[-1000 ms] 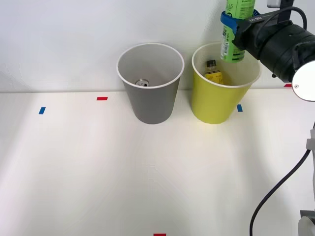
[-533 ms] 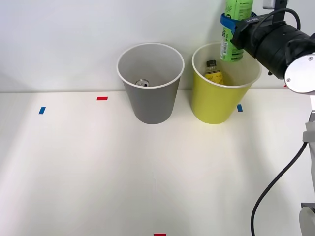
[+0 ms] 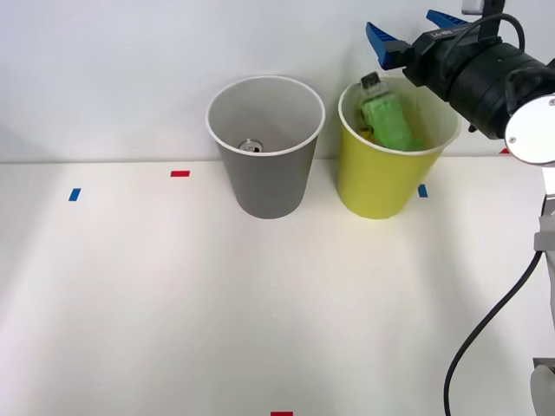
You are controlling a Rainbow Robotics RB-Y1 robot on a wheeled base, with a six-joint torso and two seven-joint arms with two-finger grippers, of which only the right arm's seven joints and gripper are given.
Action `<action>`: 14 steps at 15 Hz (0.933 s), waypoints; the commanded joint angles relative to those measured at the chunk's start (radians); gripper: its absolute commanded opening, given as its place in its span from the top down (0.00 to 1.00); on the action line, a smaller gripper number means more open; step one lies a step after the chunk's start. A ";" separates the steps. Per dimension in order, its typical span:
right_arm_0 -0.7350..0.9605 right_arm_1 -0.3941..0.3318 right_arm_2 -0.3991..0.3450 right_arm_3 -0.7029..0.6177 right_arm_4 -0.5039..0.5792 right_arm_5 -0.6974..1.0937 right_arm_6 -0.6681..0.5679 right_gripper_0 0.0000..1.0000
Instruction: Put cans in the gray bin, plastic bottles in the light green bin
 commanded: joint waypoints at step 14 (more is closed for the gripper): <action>0.809 0.005 -0.021 -0.644 0.062 -0.213 0.028 0.00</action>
